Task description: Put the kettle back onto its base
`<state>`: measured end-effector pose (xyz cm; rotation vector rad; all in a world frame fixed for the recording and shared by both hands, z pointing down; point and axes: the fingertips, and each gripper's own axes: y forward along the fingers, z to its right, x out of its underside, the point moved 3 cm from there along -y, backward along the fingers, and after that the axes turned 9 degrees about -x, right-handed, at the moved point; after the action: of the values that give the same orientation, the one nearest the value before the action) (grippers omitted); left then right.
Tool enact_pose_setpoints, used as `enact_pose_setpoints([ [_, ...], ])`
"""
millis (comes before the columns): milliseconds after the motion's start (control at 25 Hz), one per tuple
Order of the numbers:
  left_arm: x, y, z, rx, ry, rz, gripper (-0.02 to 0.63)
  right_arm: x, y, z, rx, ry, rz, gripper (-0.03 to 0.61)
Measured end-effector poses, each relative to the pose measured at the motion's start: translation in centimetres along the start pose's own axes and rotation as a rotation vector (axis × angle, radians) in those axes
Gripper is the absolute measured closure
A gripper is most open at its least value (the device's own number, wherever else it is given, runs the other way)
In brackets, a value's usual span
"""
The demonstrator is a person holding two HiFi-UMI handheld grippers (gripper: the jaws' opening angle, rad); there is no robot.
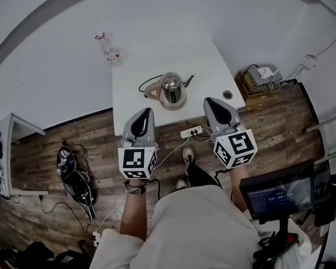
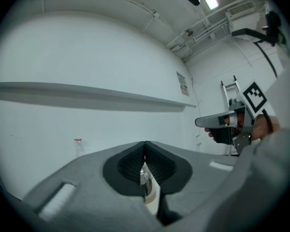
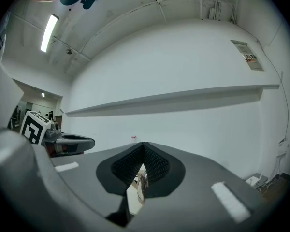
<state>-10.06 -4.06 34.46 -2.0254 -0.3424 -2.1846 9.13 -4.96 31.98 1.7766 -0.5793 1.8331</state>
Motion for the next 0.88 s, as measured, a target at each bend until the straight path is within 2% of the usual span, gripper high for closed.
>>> enact_pose_setpoints([
  [120, -1.0, -2.3, 0.0, -0.008, 0.011, 0.017, 0.607, -1.4, -1.6, -1.9, 0.001, -0.03, 0.013, 0.577],
  [600, -3.7, -4.5, -0.5, -0.015, 0.01, 0.073, 0.607, -3.8, -2.7, -3.2, 0.018, -0.054, 0.071, 0.578],
  [880, -3.5, -3.1, -0.2, -0.006, 0.01, 0.072, 0.607, -3.7, -1.8, -2.4, 0.012, -0.06, 0.069, 0.577],
])
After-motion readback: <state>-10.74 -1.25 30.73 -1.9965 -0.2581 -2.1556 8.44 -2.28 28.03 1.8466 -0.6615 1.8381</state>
